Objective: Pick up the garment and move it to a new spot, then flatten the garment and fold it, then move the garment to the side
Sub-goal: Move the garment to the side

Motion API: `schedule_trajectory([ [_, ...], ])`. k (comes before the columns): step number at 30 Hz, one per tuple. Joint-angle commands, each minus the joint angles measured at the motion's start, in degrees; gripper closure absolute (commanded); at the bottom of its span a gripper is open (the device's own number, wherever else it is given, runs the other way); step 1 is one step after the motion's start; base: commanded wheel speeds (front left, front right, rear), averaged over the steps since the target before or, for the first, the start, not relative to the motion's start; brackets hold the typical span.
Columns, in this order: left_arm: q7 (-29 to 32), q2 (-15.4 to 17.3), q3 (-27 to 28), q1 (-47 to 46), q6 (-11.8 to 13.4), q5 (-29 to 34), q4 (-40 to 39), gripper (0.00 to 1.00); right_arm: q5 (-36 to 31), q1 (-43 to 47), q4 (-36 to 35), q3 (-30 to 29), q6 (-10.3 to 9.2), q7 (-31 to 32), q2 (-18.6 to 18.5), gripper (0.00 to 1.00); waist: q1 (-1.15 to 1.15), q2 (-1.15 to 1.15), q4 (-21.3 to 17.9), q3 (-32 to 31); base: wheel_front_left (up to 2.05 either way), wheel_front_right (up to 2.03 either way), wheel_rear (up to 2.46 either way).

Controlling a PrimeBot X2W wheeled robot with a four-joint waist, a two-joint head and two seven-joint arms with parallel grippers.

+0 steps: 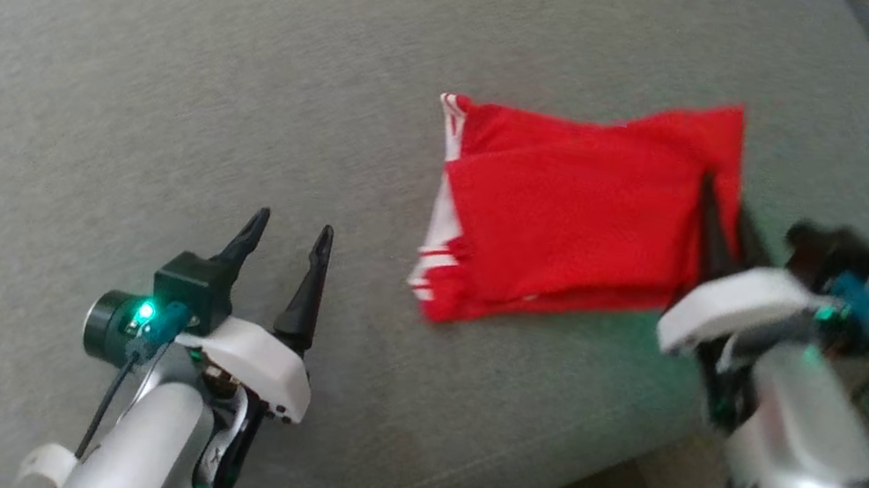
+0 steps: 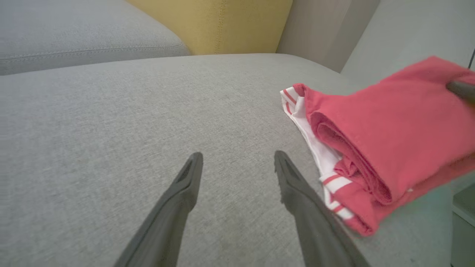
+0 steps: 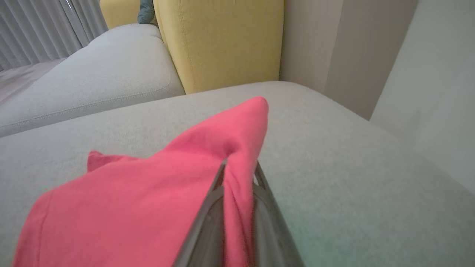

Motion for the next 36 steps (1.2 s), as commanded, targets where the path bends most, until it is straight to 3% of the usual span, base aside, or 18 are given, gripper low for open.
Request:
schedule_trajectory([
  [1, -0.71, 0.19, 1.74, -2.02, -0.27, 0.74, -1.60, 0.00, -1.92, -4.92, -1.21, -0.40, 0.36, -0.78, -0.19, 1.00, 0.00, 0.00, 2.01, 1.23, 0.00, 0.00, 0.00],
  [6, -0.71, 0.19, 1.75, -2.70, -0.69, 1.70, -1.43, 0.00, -8.08, -12.59, 2.93, -6.61, 0.36, -0.62, -3.54, 1.00, 0.00, 0.00, 6.44, 3.22, 0.00, 0.00, 0.00],
  [11, -0.71, 0.19, 2.14, -3.36, -0.87, 2.37, -1.45, 0.00, -15.68, -19.34, 7.38, -14.24, 0.36, 0.15, -9.39, 1.00, 0.00, 0.00, 10.32, 5.05, 0.00, 0.00, 0.00],
  [18, -0.71, 0.19, 2.87, -3.61, -1.11, 2.83, -1.52, 0.00, -27.00, -24.46, 10.31, -25.05, 0.36, 1.21, -15.61, 1.00, 0.00, 0.00, 13.19, 6.57, 0.00, 0.00, 0.00],
  [24, -0.71, 0.19, 3.42, -3.52, -1.15, 3.28, -1.22, 0.00, -32.11, -25.97, 10.73, -29.68, 0.36, 0.67, -16.25, 1.00, 0.00, 0.00, 13.08, 6.94, 0.00, 0.00, 0.00],
  [25, -0.71, 0.19, 3.50, -3.55, -1.17, 3.36, -1.14, 0.00, -32.51, -26.20, 10.81, -30.35, 0.36, 0.51, -16.14, 0.88, 0.00, 0.00, 13.03, 6.97, 0.00, 0.00, 0.00],
  [27, -0.71, 0.19, 3.59, -3.63, -1.22, 3.46, -1.02, 0.00, -33.23, -26.63, 11.03, -30.96, 0.36, 0.14, -15.90, 0.19, 0.00, 0.00, 13.00, 7.00, 0.00, 0.00, 0.00],
  [28, -0.71, 0.19, 3.64, -3.67, -1.24, 3.51, -0.97, 0.00, -33.43, -26.93, 10.96, -30.89, 0.36, -0.10, -15.59, 0.19, 0.00, 0.00, 12.98, 7.00, 0.00, 0.00, 0.00],
  [29, -0.71, 0.19, 3.71, -3.69, -1.24, 3.57, -0.94, 0.00, -33.61, -27.18, 10.82, -30.76, 0.36, -0.30, -15.23, 0.00, 0.00, 0.00, 12.95, 6.99, 0.00, 0.00, 0.00],
  [36, -0.71, 0.19, 4.28, -3.58, -0.91, 3.60, -0.76, 0.00, -32.36, -27.84, 5.60, -28.93, 0.36, -0.75, -11.27, 0.00, 0.00, 0.00, 13.25, 6.61, 0.00, 0.00, 0.00],
])
